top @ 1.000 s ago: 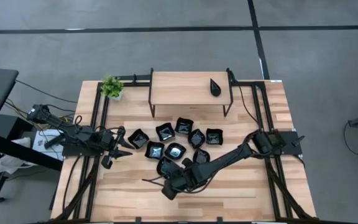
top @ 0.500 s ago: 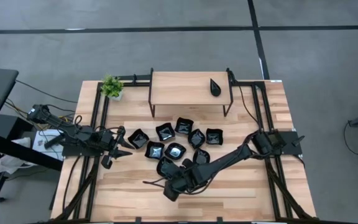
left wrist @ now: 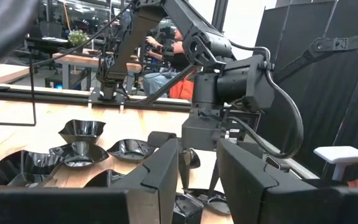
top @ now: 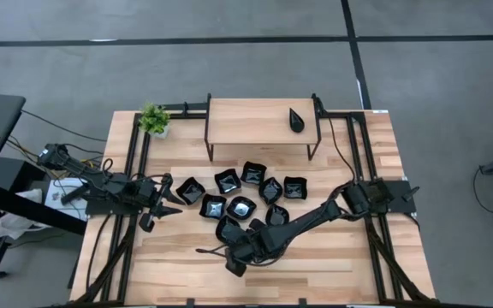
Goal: Pick & Place Mini shaped plates
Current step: Stack the black drop shaped plate on top of the black drop shaped plate on the shelf
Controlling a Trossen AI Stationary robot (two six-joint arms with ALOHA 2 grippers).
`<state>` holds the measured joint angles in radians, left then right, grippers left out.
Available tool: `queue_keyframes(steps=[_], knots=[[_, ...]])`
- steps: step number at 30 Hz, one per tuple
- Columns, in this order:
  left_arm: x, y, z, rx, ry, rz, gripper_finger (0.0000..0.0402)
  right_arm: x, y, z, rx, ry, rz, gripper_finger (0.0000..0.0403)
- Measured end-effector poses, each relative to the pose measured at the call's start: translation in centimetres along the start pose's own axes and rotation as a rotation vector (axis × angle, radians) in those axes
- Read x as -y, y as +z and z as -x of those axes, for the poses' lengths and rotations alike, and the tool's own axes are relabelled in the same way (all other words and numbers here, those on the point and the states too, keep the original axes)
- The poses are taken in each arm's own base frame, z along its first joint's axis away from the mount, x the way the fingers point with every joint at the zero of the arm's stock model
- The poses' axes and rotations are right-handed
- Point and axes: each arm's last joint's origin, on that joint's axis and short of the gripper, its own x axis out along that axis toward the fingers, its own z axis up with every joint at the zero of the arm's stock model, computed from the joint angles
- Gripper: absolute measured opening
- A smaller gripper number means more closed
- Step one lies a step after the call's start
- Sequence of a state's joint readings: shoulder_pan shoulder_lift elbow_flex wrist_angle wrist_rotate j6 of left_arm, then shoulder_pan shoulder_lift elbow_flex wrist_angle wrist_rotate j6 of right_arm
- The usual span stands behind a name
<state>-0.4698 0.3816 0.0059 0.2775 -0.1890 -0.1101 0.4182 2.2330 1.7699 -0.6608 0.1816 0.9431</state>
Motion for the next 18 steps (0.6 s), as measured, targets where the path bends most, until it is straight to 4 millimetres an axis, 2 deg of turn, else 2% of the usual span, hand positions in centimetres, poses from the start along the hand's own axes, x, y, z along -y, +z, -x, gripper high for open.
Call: queue_keyframes(steps=[10,18], knots=[[0.01,0.06,0.00,0.006,-0.001,0.001,0.0112,-0.06,0.07,-0.01,0.004,0.008,-0.018,0.0161],[0.01,0.12,0.00,0.012,-0.001,0.002,0.0112,0.05,0.04,-0.01,-0.002,0.000,-0.025,0.0106]])
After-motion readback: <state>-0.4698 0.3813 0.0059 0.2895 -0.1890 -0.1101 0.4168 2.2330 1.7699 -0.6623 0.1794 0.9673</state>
